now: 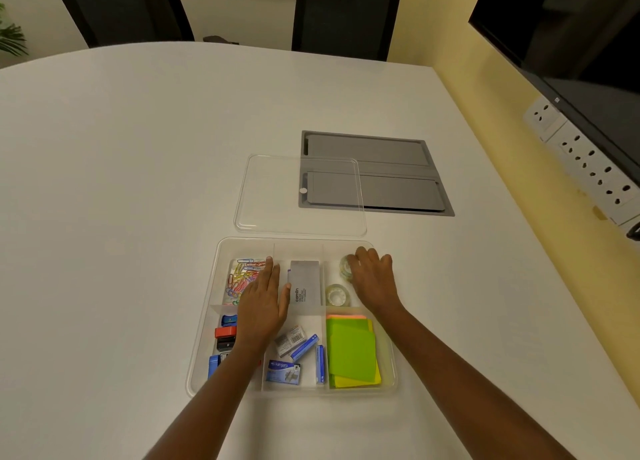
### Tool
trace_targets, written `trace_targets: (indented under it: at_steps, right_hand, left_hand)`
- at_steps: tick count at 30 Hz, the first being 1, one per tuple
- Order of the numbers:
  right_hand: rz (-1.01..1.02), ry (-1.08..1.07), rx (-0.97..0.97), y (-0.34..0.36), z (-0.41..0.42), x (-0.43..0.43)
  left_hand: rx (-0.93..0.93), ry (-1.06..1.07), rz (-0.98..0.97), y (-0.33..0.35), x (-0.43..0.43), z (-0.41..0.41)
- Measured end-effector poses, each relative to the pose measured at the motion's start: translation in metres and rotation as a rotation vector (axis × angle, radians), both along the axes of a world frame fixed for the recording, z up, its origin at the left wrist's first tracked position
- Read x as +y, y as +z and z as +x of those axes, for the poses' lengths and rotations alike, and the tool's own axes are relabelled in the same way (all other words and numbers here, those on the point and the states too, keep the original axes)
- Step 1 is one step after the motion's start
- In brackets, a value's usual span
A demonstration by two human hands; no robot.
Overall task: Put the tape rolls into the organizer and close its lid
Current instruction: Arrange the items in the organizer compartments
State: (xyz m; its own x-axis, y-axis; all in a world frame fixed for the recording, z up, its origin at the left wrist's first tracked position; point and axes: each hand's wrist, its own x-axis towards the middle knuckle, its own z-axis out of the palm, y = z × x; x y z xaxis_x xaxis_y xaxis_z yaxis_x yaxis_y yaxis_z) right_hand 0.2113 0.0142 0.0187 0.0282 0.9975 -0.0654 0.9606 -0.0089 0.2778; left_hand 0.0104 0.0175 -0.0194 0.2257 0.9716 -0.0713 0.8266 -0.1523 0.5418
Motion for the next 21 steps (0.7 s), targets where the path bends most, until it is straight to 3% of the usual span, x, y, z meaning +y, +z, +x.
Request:
trace_targets:
  at_steps: [3, 7, 14, 21]
  right_hand:
    - [0.002, 0.089, 0.006, 0.003, -0.005, 0.002]
    - [-0.220, 0.247, -0.013, -0.001, 0.000, 0.013]
    - [-0.099, 0.312, -0.083, -0.001, 0.005, 0.013]
    - [-0.010, 0.306, -0.014, -0.002, 0.003, 0.001]
  left_hand:
    - [0.002, -0.003, 0.003, -0.001, 0.000, -0.001]
    - [0.012, -0.002, 0.014, -0.001, 0.000, -0.001]
    - [0.022, -0.006, 0.017, -0.001, 0.001, -0.003]
    - [0.047, -0.015, 0.017, -0.001, 0.001, -0.002]
